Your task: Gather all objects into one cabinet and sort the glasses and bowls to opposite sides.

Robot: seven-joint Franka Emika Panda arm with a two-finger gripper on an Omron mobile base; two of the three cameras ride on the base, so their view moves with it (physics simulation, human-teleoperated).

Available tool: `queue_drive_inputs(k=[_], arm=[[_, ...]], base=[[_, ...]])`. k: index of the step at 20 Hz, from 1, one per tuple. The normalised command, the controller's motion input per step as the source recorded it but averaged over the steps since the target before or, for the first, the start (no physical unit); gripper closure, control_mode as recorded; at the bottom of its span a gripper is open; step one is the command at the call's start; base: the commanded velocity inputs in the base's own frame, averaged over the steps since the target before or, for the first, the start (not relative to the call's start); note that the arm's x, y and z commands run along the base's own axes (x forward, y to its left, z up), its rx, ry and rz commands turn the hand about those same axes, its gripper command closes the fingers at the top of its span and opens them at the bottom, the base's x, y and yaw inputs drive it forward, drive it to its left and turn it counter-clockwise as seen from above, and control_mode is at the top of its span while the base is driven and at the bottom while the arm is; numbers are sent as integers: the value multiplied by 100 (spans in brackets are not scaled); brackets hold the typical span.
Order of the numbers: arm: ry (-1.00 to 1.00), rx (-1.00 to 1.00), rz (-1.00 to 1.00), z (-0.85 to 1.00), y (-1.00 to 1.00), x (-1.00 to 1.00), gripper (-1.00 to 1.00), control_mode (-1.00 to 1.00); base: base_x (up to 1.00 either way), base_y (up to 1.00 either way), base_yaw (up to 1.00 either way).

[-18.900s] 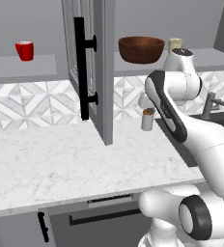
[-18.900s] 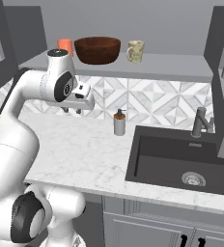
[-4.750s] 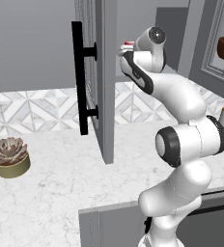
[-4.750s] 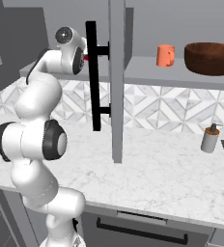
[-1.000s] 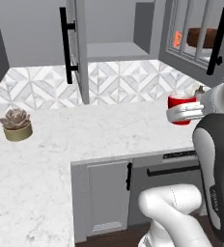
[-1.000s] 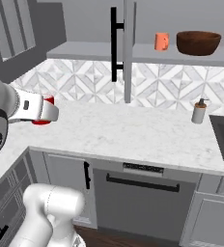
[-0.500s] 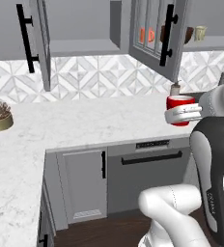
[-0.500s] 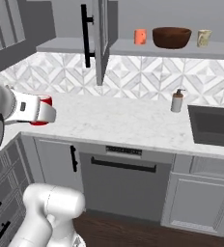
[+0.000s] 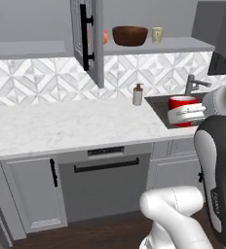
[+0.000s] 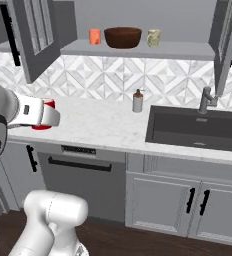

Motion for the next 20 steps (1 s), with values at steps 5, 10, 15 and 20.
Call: queue_drive_inputs(k=[5,10,15,20], arm=[[0,0,0,0,0,0,100,100],[0,0,0,0,0,0,100,100],[0,0,0,0,0,0,100,100],[0,0,0,0,0,0,100,100]], base=[[7,-67,-3],[43,-23,0],[72,-15,0],[60,-40,0]])
